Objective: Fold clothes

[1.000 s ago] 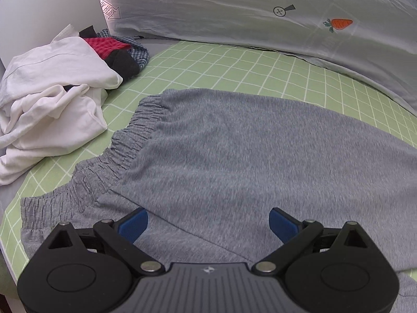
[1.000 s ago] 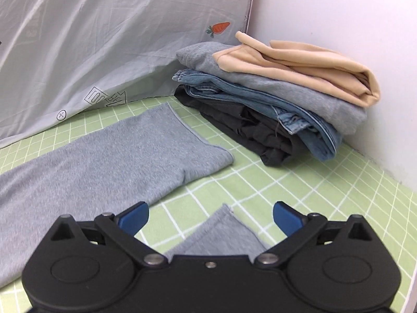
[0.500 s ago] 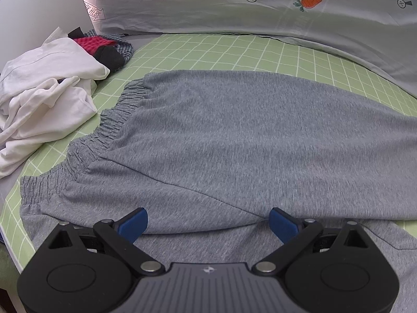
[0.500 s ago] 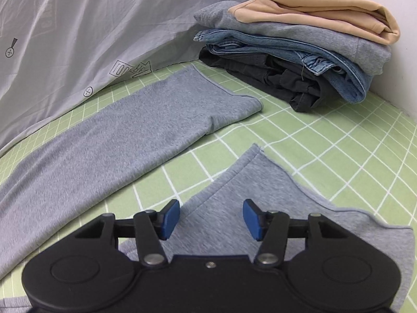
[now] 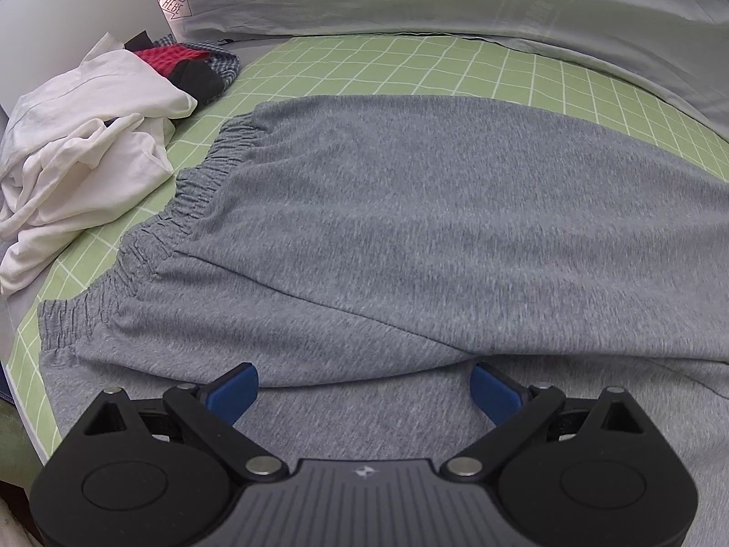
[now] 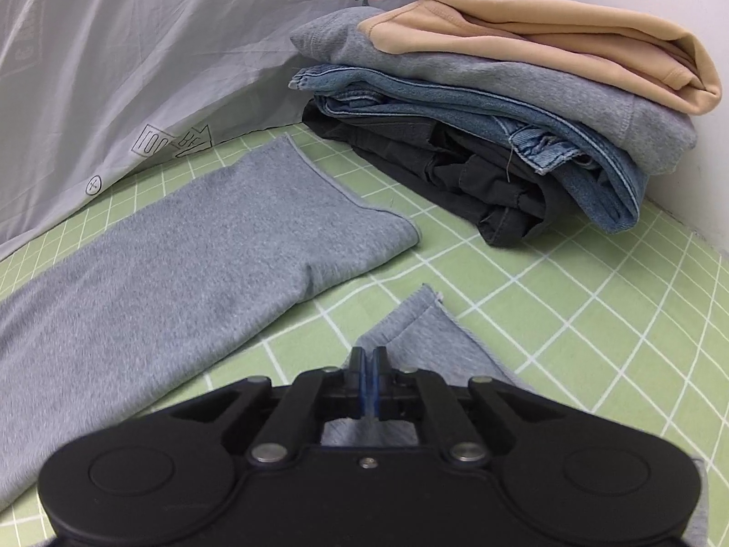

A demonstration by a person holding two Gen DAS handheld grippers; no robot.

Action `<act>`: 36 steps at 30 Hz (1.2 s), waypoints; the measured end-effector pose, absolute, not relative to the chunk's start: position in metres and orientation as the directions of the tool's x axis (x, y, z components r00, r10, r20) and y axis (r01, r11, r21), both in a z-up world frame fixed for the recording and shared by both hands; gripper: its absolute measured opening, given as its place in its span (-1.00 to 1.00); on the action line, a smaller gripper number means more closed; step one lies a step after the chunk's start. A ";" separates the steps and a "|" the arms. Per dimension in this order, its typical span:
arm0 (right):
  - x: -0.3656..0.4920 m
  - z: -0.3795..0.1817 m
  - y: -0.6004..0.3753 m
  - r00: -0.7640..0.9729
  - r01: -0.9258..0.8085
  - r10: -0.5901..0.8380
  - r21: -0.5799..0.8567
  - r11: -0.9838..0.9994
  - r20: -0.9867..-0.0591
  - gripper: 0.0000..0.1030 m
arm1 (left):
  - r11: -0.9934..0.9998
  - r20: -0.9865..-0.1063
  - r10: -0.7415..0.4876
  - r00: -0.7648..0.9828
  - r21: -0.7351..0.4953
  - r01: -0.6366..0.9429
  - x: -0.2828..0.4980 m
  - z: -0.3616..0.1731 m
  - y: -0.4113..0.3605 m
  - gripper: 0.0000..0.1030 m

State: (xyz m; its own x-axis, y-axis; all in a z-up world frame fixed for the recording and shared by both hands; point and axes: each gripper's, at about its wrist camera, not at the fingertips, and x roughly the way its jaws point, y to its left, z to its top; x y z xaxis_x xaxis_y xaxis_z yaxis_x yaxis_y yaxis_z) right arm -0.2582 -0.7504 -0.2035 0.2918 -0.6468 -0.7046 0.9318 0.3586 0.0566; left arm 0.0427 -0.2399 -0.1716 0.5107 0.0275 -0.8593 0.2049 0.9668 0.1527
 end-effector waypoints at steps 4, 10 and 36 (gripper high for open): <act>-0.267 -0.194 -0.749 0.299 0.938 -0.663 0.084 0.336 -0.686 0.25 | 0.964 -0.857 0.023 0.515 0.155 0.216 0.043 -0.170 -0.239 0.92; -0.300 -0.181 -0.705 0.318 0.933 -0.681 0.093 0.347 -0.660 0.95 | 0.964 -0.858 -0.005 0.514 0.133 0.232 0.038 -0.168 -0.232 0.92; -0.461 -0.226 -0.596 0.607 0.602 -0.579 0.791 -0.113 -0.544 0.91 | 0.980 -0.887 -0.088 0.454 0.005 0.199 0.010 -0.172 -0.131 0.92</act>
